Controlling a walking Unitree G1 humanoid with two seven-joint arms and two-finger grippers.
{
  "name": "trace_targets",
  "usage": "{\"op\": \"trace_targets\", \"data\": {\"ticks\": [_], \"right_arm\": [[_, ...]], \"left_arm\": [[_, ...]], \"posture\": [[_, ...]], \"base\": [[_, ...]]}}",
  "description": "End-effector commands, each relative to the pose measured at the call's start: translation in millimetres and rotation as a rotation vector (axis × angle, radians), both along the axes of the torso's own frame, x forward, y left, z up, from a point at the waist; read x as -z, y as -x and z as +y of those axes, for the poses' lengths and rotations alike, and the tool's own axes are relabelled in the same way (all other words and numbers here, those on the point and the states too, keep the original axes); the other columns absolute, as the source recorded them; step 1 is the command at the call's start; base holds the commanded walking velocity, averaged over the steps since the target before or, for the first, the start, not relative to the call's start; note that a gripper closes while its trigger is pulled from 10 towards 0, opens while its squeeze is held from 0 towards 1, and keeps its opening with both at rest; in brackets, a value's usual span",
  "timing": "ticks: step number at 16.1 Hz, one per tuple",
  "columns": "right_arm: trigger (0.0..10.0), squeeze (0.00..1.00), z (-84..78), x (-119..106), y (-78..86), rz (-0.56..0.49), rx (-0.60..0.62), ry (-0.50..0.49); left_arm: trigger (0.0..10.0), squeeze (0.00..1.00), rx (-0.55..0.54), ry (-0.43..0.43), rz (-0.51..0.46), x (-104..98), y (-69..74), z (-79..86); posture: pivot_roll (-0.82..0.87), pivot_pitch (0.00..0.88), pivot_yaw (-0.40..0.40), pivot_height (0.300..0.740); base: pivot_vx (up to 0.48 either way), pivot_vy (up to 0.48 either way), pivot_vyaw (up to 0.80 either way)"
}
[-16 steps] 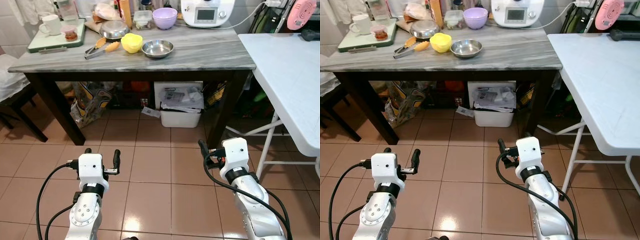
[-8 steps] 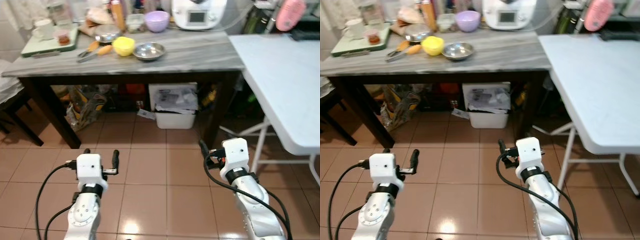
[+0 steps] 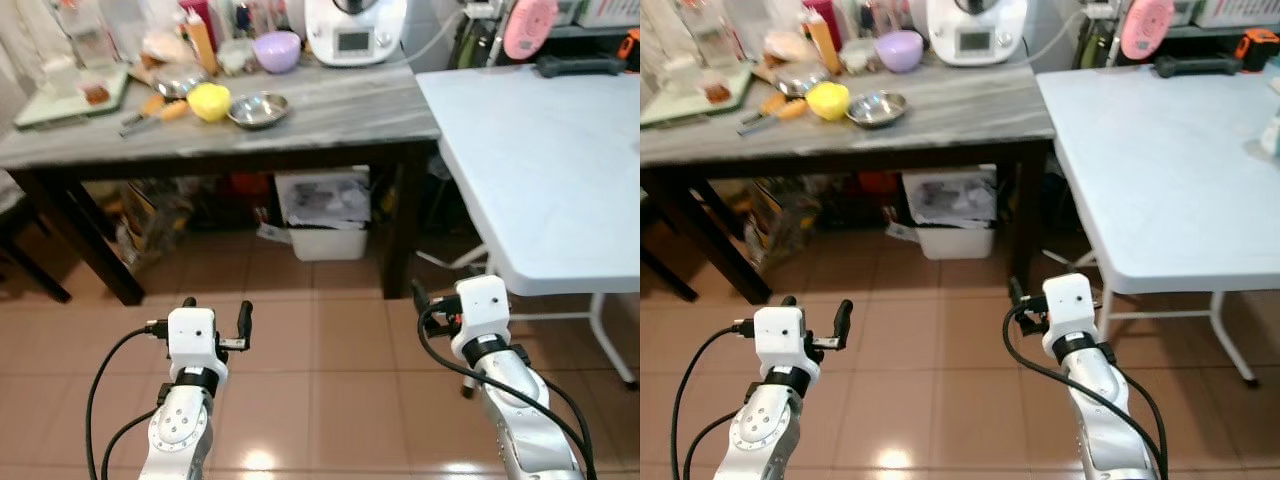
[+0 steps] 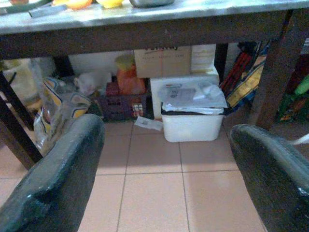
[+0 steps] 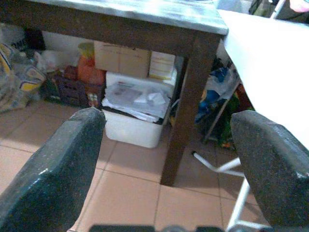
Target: Setting the table
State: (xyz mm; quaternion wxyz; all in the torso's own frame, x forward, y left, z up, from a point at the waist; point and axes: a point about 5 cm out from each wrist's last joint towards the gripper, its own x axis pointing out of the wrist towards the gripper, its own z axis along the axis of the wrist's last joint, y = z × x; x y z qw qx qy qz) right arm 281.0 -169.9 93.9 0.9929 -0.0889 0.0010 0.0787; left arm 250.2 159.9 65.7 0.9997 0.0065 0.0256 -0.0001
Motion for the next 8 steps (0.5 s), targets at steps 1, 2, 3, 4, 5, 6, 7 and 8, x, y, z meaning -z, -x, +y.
{"op": "trace_targets", "data": {"ticks": [1, 2, 3, 4, 5, 6, 7, 8], "right_arm": [[10.0, 0.00, 8.0, -1.9, -2.1, -0.011, -0.019, -0.009], [10.0, 0.00, 8.4, -1.9, -2.4, -0.011, -0.020, -0.009], [10.0, 0.00, 8.6, -1.5, -2.5, -0.010, -0.020, -0.009], [10.0, 0.00, 8.7, -1.2, -2.6, -0.010, -0.020, -0.009], [10.0, 0.00, 8.8, -1.3, -2.7, -0.010, -0.021, -0.009], [10.0, 0.00, 10.5, -1.6, -3.8, -0.013, -0.024, -0.011], [10.0, 0.00, 11.9, -2.6, -5.1, -0.017, -0.027, -0.011], [10.0, 0.00, 12.3, -2.8, -5.4, -0.018, -0.028, -0.011]], "left_arm": [[10.0, 0.00, -0.018, -0.009, 0.015, 2.7, 2.1, 7.1], [10.0, 0.00, -0.019, -0.009, 0.015, 2.8, 2.2, 7.1], [10.0, 0.00, -0.019, -0.008, 0.016, 2.9, 2.2, 7.2], [10.0, 0.00, -0.019, -0.008, 0.015, 2.8, 2.2, 7.1], [10.0, 0.00, -0.019, -0.009, 0.015, 2.8, 2.1, 7.1], [10.0, 0.00, -0.018, -0.012, 0.015, 2.9, 1.5, 7.5], [10.0, 0.00, -0.017, -0.012, 0.014, 2.6, 1.1, 7.3], [10.0, 0.00, -0.017, -0.012, 0.014, 2.5, 0.9, 7.4]], "posture": [[-0.15, 0.093, 0.074, 0.740], [-0.15, 0.092, 0.075, 0.740], [-0.15, 0.092, 0.075, 0.740], [-0.15, 0.092, 0.075, 0.740], [-0.15, 0.093, 0.075, 0.740], [-0.15, 0.093, 0.076, 0.740], [-0.15, 0.091, 0.076, 0.740], [-0.15, 0.091, 0.076, 0.740]], "base": [[0.000, -0.364, 0.00], [0.000, -0.364, 0.00], [0.000, -0.368, 0.00], [0.000, -0.364, 0.00], [0.000, -0.364, 0.00], [0.000, -0.394, 0.00], [0.000, -0.398, 0.00], [0.000, -0.398, 0.00]]}}
